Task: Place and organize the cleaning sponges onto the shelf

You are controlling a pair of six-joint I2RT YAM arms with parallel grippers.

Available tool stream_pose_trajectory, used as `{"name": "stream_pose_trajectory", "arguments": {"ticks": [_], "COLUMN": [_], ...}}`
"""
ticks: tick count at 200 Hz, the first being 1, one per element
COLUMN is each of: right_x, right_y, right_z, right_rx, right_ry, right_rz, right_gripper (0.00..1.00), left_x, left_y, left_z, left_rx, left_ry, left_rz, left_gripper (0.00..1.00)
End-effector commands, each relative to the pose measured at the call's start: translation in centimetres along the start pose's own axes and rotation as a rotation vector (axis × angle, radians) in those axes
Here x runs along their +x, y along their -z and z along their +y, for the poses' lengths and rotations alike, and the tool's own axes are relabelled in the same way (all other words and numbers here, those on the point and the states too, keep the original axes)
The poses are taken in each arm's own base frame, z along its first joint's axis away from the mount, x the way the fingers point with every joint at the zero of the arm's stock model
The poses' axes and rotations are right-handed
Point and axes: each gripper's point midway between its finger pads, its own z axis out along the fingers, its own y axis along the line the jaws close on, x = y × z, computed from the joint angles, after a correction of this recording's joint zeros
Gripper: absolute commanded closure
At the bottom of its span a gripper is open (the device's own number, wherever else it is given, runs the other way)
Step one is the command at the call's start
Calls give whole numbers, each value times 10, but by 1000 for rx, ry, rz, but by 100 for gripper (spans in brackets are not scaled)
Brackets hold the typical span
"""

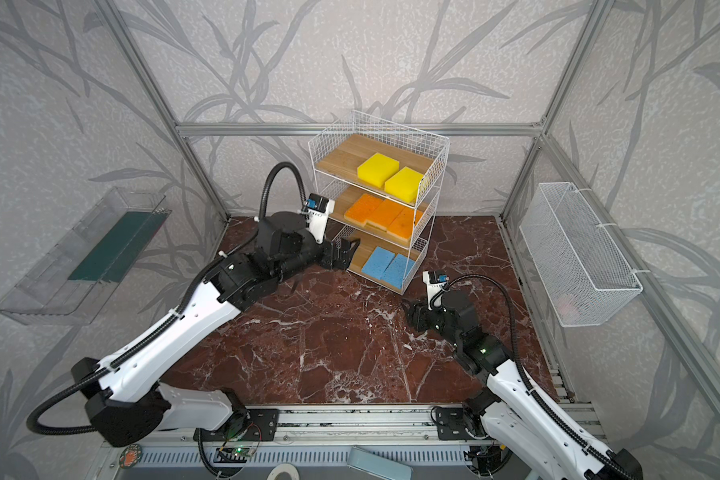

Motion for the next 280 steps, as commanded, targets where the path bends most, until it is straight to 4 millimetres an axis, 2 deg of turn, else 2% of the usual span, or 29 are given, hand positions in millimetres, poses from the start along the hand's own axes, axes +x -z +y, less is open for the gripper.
{"name": "stream_pose_trajectory", "arguments": {"ticks": [1, 33, 51, 82, 97, 114, 136, 161, 193, 207, 231, 253, 280], "right_x": [0, -1, -3, -8, -8, -19, -35, -32, -16, -20, -24, -20, -15], "right_y": [-7, -19, -21, -21, -23, -22, -20, -28, -48, -52, -41, -26, -25], "right_z": [-23, -50, -71, -102, -114, -127, -141, -166, -183, -189, -201, -198, -193], "right_rx": [116, 261, 381, 544, 584, 639, 734, 817, 841, 881, 987, 944, 886], "right_ry": [36, 84, 118, 181, 181, 172, 252, 272, 269, 295, 279, 251, 259], "right_rz": [-31, -52, -65, -78, -92, -124, -176, -183, -156, -159, -193, -348, -353], "right_gripper": [32, 26, 22, 17, 16, 15, 14, 12, 11, 11, 9, 8, 8], "left_x": [43, 109, 135, 153, 164, 178, 196, 213, 208, 200, 182, 173, 169], "left_y": [5, 23, 35, 43, 38, 31, 24, 22, 0, -7, -9, -8, -9], "left_z": [48, 115, 151, 195, 220, 249, 282, 317, 338, 343, 348, 353, 349], "left_rx": [-179, -377, -483, -552, -609, -681, -769, -844, -787, -767, -750, -750, -714], "left_ry": [94, 177, 246, 318, 340, 364, 392, 440, 471, 463, 404, 366, 299], "left_rz": [-5, 18, 6, -37, 14, 96, 164, 168, 91, 43, -102, -208, -322], "left_gripper": [1, 0, 1, 1, 1, 1, 1, 1, 1, 1, 0, 1, 1]}}
